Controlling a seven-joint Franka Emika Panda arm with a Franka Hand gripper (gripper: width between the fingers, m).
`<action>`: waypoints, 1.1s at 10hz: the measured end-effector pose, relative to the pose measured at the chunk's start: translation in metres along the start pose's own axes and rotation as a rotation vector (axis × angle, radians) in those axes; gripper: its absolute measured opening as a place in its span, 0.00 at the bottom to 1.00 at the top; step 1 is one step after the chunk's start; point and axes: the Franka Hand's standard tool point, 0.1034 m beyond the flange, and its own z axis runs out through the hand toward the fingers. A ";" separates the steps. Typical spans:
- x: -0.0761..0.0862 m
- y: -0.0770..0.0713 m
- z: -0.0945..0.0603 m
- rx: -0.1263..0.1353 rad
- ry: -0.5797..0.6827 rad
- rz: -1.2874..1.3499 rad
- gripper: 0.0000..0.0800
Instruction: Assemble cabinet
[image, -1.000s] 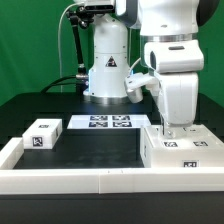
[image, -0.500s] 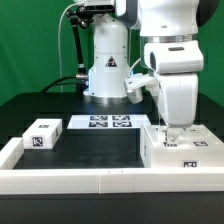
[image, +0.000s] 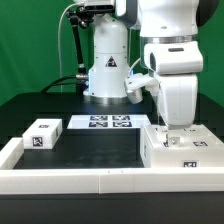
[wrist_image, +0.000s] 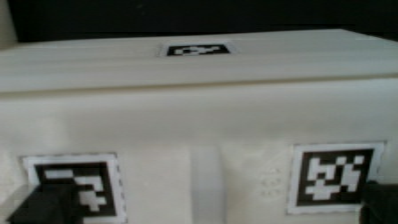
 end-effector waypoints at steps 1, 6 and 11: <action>0.000 0.000 0.000 0.000 0.000 0.000 1.00; -0.004 -0.003 -0.011 -0.009 -0.007 0.008 0.99; -0.011 -0.059 -0.041 -0.009 -0.052 0.092 0.99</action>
Offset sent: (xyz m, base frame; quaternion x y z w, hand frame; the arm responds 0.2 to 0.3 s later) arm 0.0000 0.0000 0.0000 0.0000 0.0000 0.0000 1.0000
